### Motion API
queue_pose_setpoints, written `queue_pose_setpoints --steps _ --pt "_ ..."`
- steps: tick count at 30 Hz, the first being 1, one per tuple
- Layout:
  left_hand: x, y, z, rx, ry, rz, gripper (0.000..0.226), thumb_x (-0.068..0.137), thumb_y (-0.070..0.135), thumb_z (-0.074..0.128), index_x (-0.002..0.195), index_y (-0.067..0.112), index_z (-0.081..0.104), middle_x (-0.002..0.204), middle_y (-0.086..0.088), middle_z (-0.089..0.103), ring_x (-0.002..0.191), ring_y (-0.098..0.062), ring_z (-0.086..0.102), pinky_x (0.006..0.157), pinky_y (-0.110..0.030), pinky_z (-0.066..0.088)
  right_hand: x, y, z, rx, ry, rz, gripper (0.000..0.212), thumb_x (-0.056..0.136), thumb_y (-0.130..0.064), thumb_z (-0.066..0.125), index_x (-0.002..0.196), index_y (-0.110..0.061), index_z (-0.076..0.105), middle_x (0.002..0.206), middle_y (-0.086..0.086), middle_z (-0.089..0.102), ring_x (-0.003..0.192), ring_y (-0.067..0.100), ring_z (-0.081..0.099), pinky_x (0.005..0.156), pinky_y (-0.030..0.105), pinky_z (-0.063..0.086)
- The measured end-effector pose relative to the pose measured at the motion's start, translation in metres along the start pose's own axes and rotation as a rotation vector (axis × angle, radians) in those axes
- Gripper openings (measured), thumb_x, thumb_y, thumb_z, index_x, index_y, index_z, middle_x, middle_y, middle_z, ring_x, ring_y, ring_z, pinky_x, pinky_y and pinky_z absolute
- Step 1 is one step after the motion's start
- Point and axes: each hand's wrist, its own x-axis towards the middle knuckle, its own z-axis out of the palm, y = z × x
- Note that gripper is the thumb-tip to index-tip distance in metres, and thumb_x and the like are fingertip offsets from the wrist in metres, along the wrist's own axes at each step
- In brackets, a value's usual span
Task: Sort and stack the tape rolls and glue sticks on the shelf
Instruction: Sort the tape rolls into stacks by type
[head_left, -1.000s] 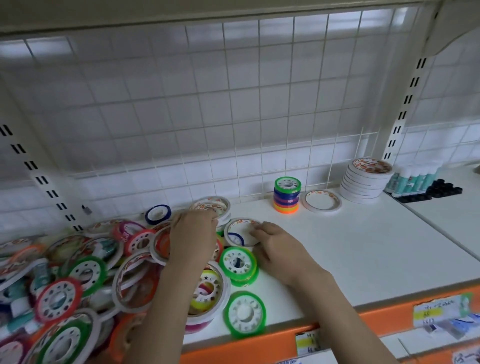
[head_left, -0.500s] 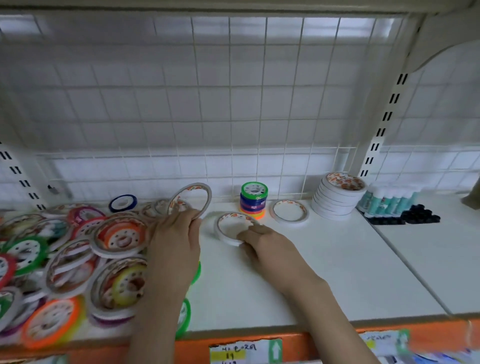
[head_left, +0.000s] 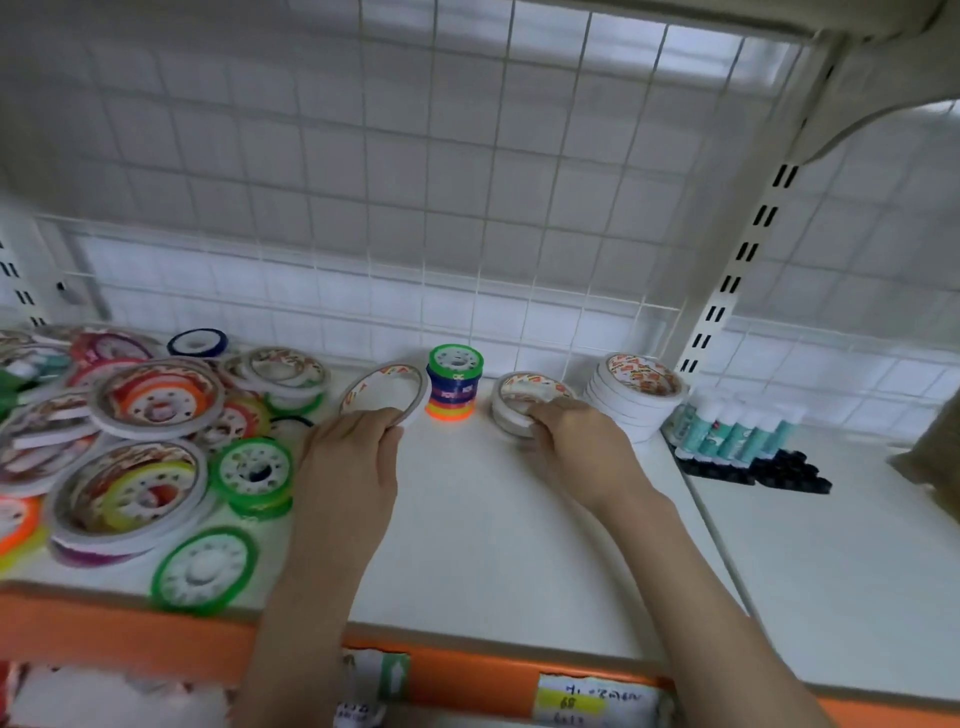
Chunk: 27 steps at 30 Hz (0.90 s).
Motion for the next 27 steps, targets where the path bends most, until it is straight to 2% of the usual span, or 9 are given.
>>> queue_pose_setpoints --steps 1,3,6,10,14,23,27 --pt "-0.003 -0.001 0.001 0.006 0.0 -0.014 0.032 0.087 0.022 0.042 0.088 0.004 0.068 0.076 -0.01 0.069 0.066 -0.028 0.064 0.07 -0.03 0.034 0.005 0.002 0.001 -0.009 -0.022 -0.001 0.039 0.094 -0.015 0.044 0.131 -0.022 0.052 0.129 0.006 0.055 0.115 0.027 0.052 0.084 0.031 0.044" --pt "-0.009 -0.004 0.001 -0.002 0.002 -0.04 0.032 0.088 0.023 0.042 0.09 0.004 0.068 0.078 -0.009 0.069 0.067 -0.027 0.064 0.072 -0.031 0.036 0.013 0.007 0.006 -0.037 -0.06 0.007 0.042 0.093 -0.013 0.044 0.133 -0.023 0.05 0.13 0.007 0.055 0.114 0.028 0.053 0.084 0.031 0.044" --pt "-0.018 -0.004 -0.003 -0.019 0.028 -0.073 0.032 0.088 0.022 0.044 0.092 0.002 0.069 0.08 -0.01 0.07 0.069 -0.027 0.065 0.071 -0.035 0.048 0.021 0.012 0.016 -0.07 -0.099 0.014 0.034 0.092 -0.012 0.044 0.123 -0.018 0.057 0.124 0.01 0.058 0.11 0.03 0.055 0.081 0.032 0.044" --pt "-0.02 -0.005 -0.003 -0.005 0.023 -0.122 0.033 0.089 0.024 0.045 0.094 0.003 0.07 0.082 -0.01 0.07 0.071 -0.028 0.065 0.069 -0.037 0.047 0.024 0.013 0.024 -0.069 -0.114 -0.01 0.025 0.094 -0.016 0.044 0.109 -0.011 0.062 0.117 0.013 0.062 0.105 0.032 0.057 0.078 0.031 0.043" --pt "-0.02 -0.005 0.0 -0.002 -0.029 -0.138 0.033 0.09 0.025 0.044 0.095 0.005 0.07 0.084 -0.008 0.07 0.074 -0.027 0.065 0.071 -0.038 0.049 0.023 0.012 0.027 -0.037 -0.12 -0.023 0.029 0.094 -0.019 0.045 0.118 -0.012 0.061 0.124 0.013 0.059 0.112 0.032 0.054 0.086 0.034 0.044" --pt "-0.02 -0.002 0.004 0.025 -0.031 -0.061 0.032 0.089 0.022 0.045 0.093 0.003 0.07 0.082 -0.009 0.07 0.072 -0.027 0.066 0.072 -0.036 0.048 0.017 0.012 0.025 -0.018 -0.163 -0.015 0.031 0.092 -0.02 0.043 0.119 -0.014 0.059 0.124 0.012 0.058 0.111 0.031 0.054 0.085 0.033 0.047" --pt "-0.02 0.002 0.004 0.064 -0.053 -0.009 0.031 0.089 0.021 0.044 0.092 0.005 0.07 0.081 -0.007 0.07 0.073 -0.027 0.065 0.073 -0.035 0.046 0.009 0.012 0.019 0.027 -0.118 -0.014 0.035 0.09 -0.019 0.047 0.123 -0.011 0.055 0.128 0.011 0.054 0.116 0.031 0.049 0.086 0.031 0.043"
